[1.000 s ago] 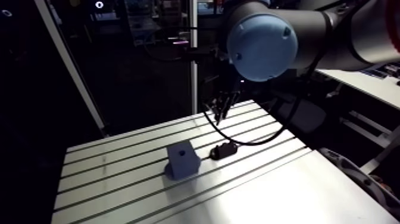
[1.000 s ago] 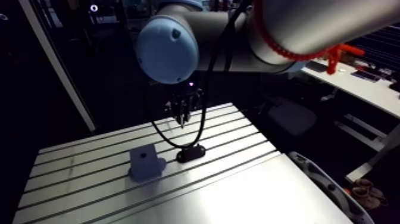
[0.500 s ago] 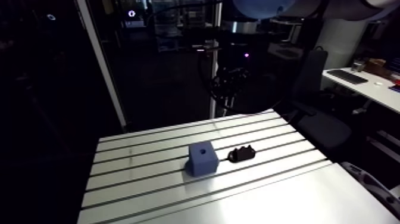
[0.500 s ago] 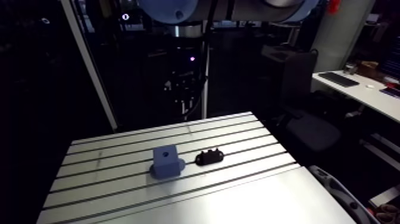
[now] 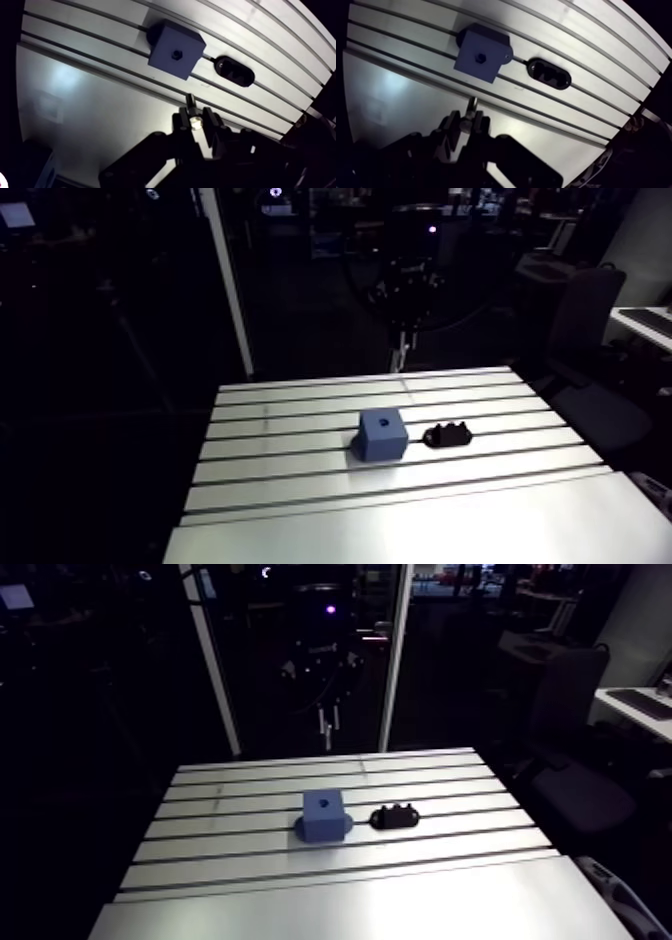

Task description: Pick up the M10 bolt and insert it into the hex recess until seated.

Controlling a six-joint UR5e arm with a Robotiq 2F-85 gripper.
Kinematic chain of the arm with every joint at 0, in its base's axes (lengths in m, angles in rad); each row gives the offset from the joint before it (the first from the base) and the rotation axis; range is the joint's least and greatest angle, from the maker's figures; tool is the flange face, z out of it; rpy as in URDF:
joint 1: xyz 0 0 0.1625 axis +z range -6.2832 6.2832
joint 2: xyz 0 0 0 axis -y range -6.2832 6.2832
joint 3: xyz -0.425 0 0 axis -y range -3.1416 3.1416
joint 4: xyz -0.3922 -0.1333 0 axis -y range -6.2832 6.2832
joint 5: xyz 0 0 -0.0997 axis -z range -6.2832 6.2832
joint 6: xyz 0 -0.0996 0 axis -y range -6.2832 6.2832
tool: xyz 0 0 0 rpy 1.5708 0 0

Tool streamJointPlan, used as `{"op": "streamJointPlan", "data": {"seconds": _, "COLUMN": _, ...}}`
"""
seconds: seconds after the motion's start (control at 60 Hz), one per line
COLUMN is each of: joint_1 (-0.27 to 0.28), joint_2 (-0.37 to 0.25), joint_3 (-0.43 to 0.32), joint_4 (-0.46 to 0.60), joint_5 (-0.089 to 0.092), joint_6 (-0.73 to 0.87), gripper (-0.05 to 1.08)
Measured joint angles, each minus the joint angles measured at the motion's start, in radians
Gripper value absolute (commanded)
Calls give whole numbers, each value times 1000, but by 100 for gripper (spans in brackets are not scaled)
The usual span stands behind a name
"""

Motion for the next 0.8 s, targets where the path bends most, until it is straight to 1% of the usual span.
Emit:
{"op": "streamJointPlan", "data": {"seconds": 0.183, "joint_1": 12, "joint_2": 16, "joint_3": -9, "joint_4": 24, "joint_5": -12, "joint_6": 5, "gripper": 100}}
{"op": "streamJointPlan", "data": {"seconds": 0.35, "joint_1": 14, "joint_2": 26, "joint_3": -2, "joint_4": 10, "joint_5": -19, "joint_6": 5, "gripper": 101}}
{"op": "streamJointPlan", "data": {"seconds": 0.467, "joint_1": 15, "joint_2": 33, "joint_3": 19, "joint_4": -43, "joint_5": -20, "joint_6": 7, "gripper": 103}}
{"op": "streamJointPlan", "data": {"seconds": 0.8, "joint_1": 17, "joint_2": 37, "joint_3": 94, "joint_4": -188, "joint_5": -19, "joint_6": -2, "gripper": 103}}
